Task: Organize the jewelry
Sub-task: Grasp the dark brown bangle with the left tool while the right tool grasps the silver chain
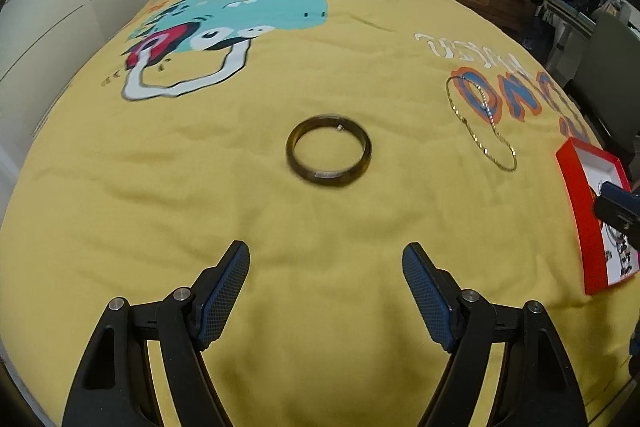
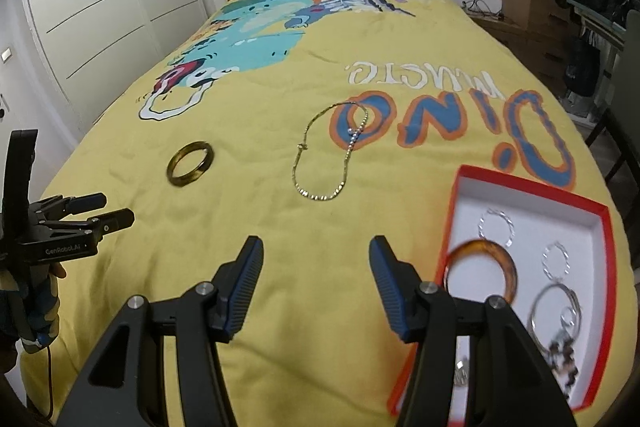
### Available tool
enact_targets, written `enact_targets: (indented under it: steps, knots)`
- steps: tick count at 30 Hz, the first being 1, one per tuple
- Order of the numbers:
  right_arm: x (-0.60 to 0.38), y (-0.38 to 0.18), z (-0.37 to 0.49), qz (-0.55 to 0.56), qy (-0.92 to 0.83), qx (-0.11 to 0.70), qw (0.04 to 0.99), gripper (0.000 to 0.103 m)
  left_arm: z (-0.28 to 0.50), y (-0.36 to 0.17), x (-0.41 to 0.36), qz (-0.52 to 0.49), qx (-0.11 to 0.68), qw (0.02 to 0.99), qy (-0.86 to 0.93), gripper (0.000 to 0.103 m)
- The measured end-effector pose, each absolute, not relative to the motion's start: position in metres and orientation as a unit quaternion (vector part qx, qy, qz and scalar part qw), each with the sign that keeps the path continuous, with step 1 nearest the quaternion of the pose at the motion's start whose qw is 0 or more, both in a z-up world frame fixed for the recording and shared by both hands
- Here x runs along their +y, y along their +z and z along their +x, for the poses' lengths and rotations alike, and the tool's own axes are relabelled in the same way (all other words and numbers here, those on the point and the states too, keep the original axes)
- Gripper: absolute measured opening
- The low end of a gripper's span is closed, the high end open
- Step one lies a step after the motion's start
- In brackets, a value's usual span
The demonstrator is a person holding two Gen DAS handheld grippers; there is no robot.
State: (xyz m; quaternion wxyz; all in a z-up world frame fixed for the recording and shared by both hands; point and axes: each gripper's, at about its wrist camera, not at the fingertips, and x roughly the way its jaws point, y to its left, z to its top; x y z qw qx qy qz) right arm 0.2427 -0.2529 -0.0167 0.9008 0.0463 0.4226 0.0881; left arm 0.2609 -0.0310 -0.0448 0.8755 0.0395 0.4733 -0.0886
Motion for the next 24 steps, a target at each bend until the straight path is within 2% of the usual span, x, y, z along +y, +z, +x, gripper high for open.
enact_targets:
  steps: [14,22,23,24]
  knots:
    - [-0.247,-0.041,0.306,0.066,0.085,0.443,0.890,0.053,0.349,-0.079,-0.066,0.050,0.490,0.859,-0.138,0.062]
    - [-0.240,-0.067,0.345,0.079,0.077,0.460,0.881,0.053,0.373,-0.103,-0.066,0.056,0.495,0.857,-0.130,0.056]
    - [-0.239,-0.070,0.349,0.081,0.077,0.463,0.880,0.054,0.377,-0.105,-0.065,0.058,0.494,0.858,-0.128,0.056]
    - [-0.238,-0.072,0.352,0.086,0.078,0.464,0.878,0.062,0.380,-0.106,-0.064,0.061,0.492,0.859,-0.127,0.055]
